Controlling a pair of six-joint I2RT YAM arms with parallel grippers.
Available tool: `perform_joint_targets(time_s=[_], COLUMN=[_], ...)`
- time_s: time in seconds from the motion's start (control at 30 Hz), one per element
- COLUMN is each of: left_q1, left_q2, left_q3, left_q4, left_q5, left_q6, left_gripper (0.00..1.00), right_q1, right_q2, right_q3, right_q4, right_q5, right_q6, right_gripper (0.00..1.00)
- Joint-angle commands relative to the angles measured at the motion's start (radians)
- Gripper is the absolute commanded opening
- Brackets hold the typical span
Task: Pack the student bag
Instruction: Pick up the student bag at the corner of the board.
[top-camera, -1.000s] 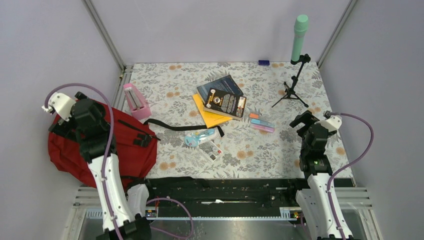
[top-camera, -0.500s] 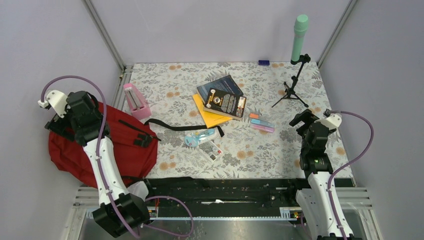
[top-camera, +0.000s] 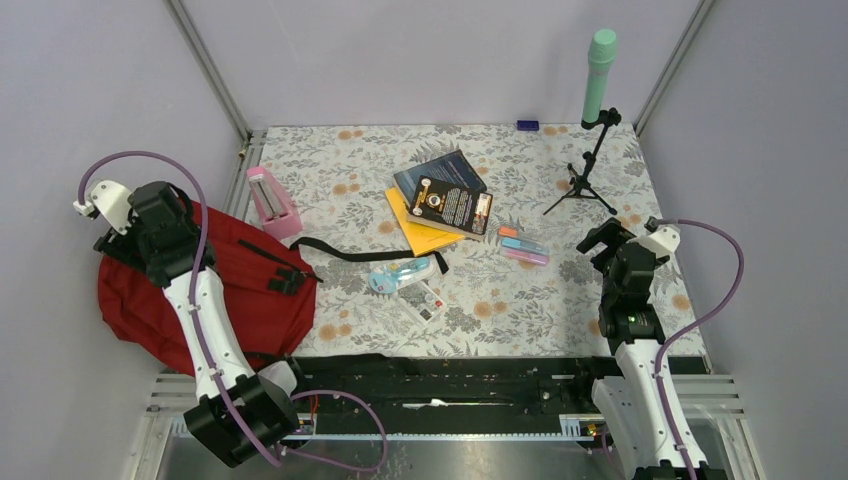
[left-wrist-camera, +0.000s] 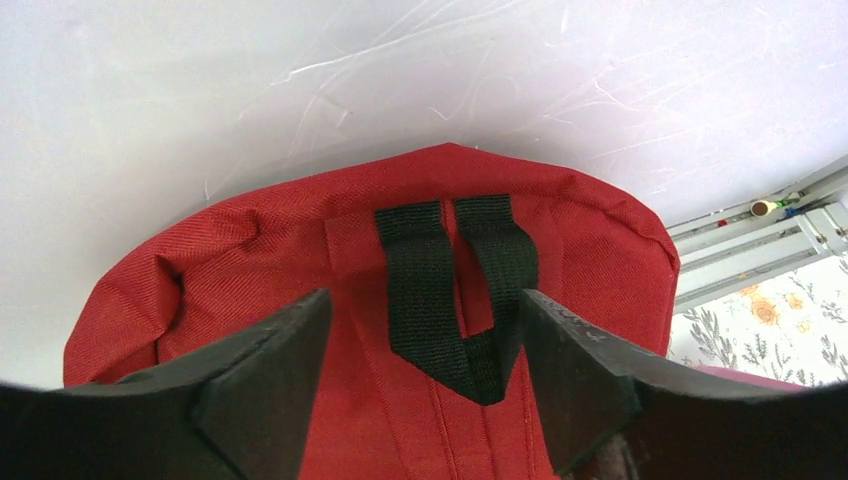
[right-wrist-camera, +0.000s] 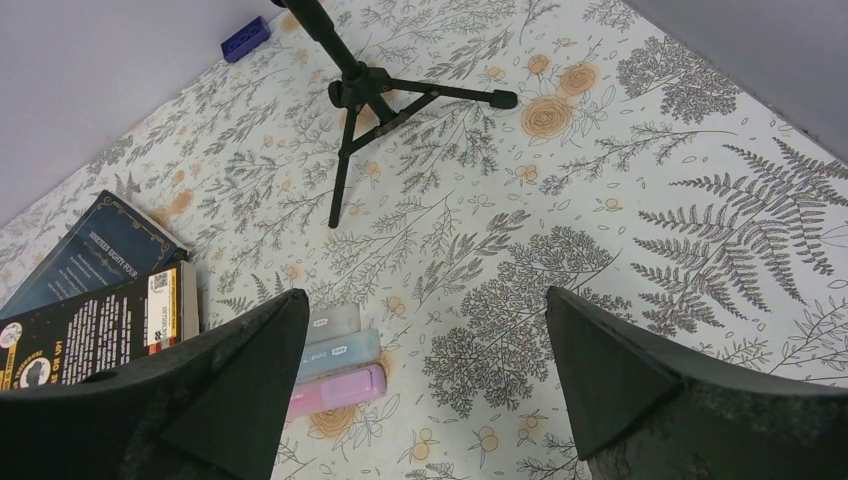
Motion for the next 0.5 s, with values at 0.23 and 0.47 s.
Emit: perform_joint_targets(time_s=[0.23,0.47], left_q1=[0.012,0.012], left_q2=[0.0,-0.107], left_q3=[0.01,-0.005], left_q4=[0.024,0.03], left_q5=[0.07,0.073], left_q6=[-0.014,-0.013], left_gripper=[0.08,0.0], right_q1=[0.004,0.004], right_q2=[0.008,0.002], right_q3=[0.04,0.049], right_q4=[0.025,0.015], right_q5=[-0.017,-0.029], right_q6=[0.013,0.009], right_gripper=[0.96,0.96])
